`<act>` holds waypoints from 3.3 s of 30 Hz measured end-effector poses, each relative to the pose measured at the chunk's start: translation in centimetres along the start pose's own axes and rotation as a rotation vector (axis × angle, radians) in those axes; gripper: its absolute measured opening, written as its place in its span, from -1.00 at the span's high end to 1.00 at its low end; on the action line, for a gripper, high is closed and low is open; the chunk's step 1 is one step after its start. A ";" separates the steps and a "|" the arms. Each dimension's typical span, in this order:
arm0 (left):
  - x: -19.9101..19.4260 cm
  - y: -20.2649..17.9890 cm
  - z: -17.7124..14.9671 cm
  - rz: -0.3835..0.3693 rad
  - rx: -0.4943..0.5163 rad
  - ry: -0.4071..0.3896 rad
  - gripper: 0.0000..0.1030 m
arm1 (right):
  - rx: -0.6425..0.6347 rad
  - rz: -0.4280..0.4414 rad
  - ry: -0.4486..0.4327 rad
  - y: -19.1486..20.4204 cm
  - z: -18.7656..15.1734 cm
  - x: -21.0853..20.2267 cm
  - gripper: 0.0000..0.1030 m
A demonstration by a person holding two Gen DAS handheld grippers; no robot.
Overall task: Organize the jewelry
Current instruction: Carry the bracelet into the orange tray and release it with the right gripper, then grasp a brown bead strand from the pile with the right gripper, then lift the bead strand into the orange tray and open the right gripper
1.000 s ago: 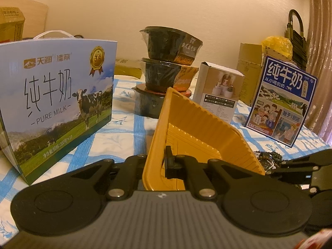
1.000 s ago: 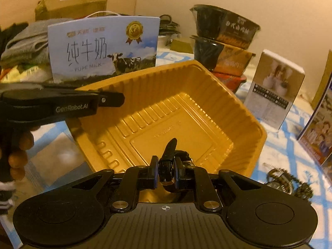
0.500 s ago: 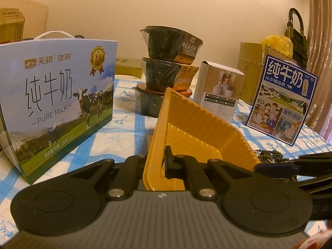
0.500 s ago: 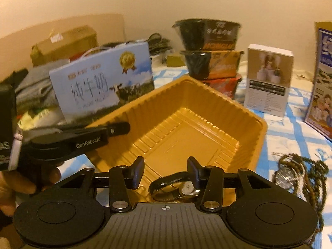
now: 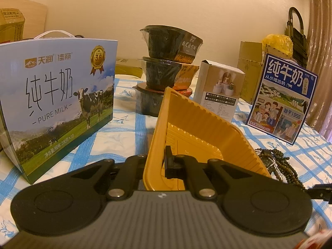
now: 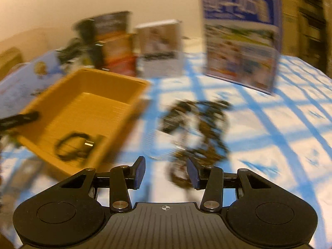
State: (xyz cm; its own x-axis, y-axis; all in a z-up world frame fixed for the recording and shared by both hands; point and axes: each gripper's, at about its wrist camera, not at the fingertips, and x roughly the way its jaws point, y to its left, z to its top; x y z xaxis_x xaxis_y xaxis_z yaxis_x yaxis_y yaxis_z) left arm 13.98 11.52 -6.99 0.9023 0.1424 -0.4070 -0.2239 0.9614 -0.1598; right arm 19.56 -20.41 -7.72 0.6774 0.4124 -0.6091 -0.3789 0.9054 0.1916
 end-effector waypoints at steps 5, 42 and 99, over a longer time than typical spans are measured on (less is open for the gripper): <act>0.0 0.0 0.0 0.002 0.004 -0.001 0.90 | 0.026 -0.067 0.017 -2.6 -0.7 0.1 0.40; -0.2 -0.3 0.0 0.000 -0.002 -0.005 0.91 | 0.160 0.314 -0.127 1.5 5.9 -1.9 0.88; -0.2 -0.2 0.0 -0.002 0.000 -0.003 0.90 | -0.063 -0.052 0.001 0.1 1.7 4.9 0.42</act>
State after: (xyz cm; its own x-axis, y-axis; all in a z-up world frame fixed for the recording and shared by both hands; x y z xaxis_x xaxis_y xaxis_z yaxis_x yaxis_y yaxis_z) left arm 13.85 11.35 -6.86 0.9039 0.1416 -0.4036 -0.2222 0.9617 -0.1602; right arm 23.93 -18.11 -9.41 0.6968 0.3647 -0.6176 -0.3820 0.9175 0.1109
